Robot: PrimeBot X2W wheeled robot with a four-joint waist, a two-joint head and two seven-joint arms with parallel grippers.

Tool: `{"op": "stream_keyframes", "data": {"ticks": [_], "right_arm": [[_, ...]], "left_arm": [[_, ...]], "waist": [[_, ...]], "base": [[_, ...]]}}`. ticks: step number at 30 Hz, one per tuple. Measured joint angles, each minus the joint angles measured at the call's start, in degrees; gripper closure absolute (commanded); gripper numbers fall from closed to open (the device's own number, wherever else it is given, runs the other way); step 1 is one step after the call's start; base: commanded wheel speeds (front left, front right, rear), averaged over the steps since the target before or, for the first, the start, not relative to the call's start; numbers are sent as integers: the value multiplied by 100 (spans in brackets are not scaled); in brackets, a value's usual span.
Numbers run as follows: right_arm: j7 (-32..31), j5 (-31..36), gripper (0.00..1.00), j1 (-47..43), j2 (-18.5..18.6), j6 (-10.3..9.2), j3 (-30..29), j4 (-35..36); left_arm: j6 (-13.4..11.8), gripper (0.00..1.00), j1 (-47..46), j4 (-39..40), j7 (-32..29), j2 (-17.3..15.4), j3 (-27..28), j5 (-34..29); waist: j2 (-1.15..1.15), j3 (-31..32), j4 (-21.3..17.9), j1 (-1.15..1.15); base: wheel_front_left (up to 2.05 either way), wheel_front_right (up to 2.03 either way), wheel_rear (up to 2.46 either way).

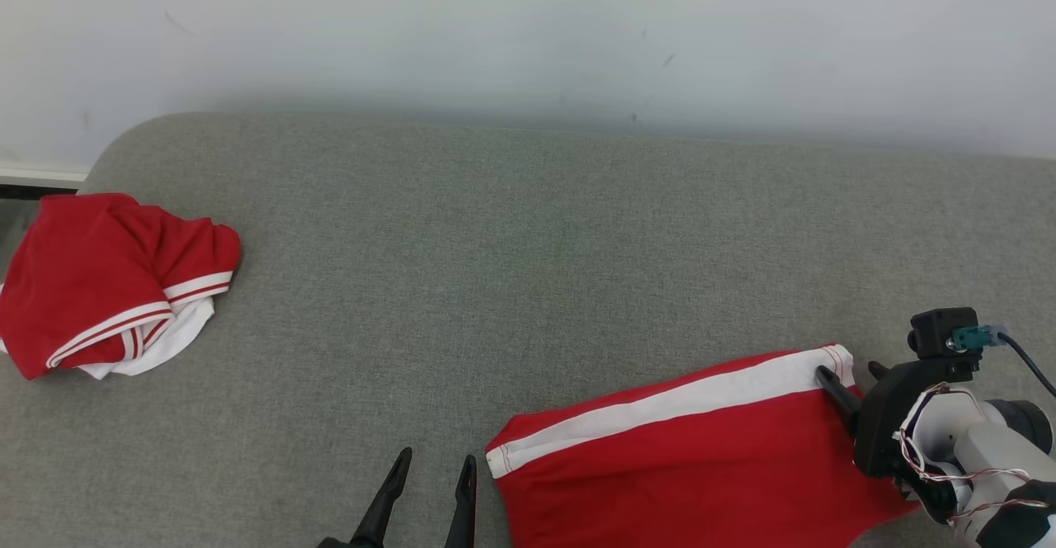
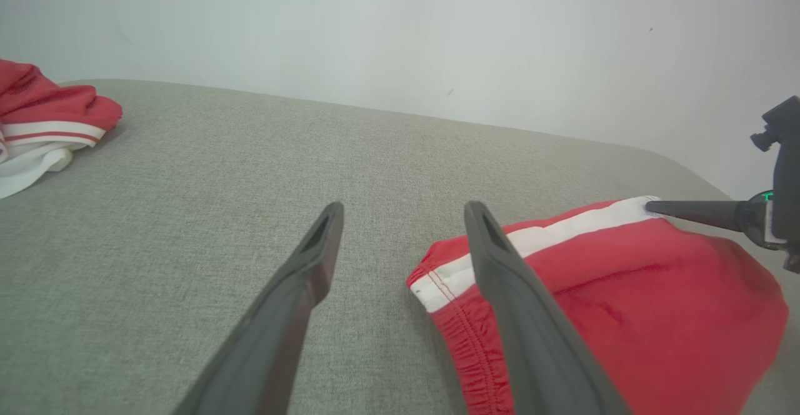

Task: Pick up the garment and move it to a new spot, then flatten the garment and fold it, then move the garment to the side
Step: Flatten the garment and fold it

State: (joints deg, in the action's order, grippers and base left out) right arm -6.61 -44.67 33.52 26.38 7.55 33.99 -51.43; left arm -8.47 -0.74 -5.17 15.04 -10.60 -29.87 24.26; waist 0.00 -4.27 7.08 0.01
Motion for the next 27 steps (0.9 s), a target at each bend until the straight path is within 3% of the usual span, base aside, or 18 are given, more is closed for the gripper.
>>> {"op": "stream_keyframes", "data": {"ticks": [4, 6, 11, 20, 27], "right_arm": [[-79, -227, 2, 63, -10, 0, 185, -107], [-103, -341, 17, 88, -31, 0, 267, -142], [-101, -590, 100, 171, -44, 0, 531, -181], [241, -719, 100, 184, 138, 0, 1094, -75], [584, -788, 100, 194, 590, 0, 1316, 163]], "left_arm": [[36, 0, -38, -22, 0, -4, -10, 1], [40, 0, -47, -29, 0, -15, -14, 0], [38, 0, -72, -35, -22, -46, -30, 0], [-31, 0, -42, -13, -34, -58, -30, 15], [-114, 0, -16, 0, -96, -75, -51, 11]], "waist": [[0, -11, -11, 0], [0, -12, -15, 0], [0, 15, -24, 0], [0, 111, -111, 0], [0, 165, -297, 0]], "base": [[0, 0, 0], [0, 0, 0], [0, 0, 0], [0, 0, 0], [0, 0, 0]]}}
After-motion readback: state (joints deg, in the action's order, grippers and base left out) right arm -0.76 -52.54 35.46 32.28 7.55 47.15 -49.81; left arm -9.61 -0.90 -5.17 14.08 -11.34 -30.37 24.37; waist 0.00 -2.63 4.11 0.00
